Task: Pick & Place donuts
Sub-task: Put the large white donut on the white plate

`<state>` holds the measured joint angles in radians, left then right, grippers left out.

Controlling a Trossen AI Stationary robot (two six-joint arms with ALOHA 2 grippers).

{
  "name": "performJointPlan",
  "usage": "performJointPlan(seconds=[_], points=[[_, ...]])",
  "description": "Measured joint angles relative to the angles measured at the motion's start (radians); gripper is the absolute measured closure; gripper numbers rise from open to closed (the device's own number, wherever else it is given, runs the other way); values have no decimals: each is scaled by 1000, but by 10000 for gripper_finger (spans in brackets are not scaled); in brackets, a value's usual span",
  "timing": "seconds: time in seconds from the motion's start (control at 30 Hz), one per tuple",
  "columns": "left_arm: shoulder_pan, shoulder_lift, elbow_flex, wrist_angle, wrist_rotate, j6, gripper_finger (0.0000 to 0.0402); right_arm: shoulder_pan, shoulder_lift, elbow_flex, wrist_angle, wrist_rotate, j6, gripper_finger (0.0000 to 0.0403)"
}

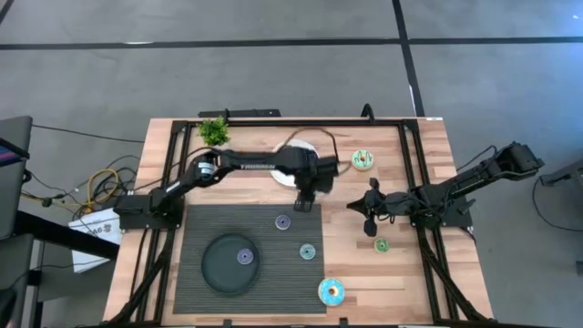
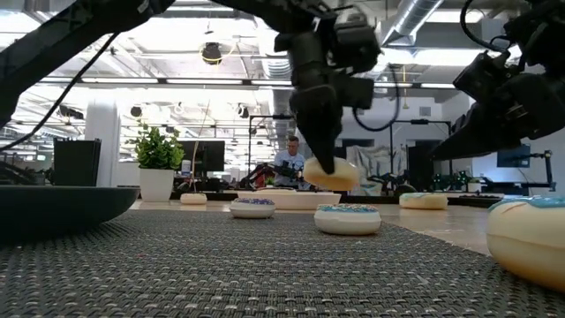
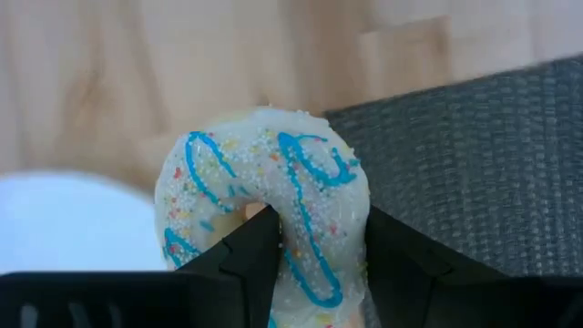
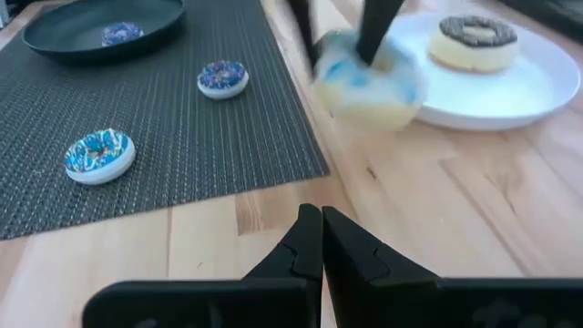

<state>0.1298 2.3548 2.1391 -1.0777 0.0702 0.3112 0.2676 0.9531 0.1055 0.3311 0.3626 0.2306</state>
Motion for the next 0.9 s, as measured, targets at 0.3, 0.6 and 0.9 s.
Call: performJointPlan(seconds=[0.3, 0.6, 0.9], points=[[99, -14, 0, 6, 2, -25, 279, 0, 0, 0, -17, -23, 25, 402], [156, -14, 0, 100, -251, -37, 302, 0, 0, 0, -17, -24, 32, 402], [210, -15, -94, 137, -199, -103, 304, 0, 0, 0, -16, -24, 33, 402]])
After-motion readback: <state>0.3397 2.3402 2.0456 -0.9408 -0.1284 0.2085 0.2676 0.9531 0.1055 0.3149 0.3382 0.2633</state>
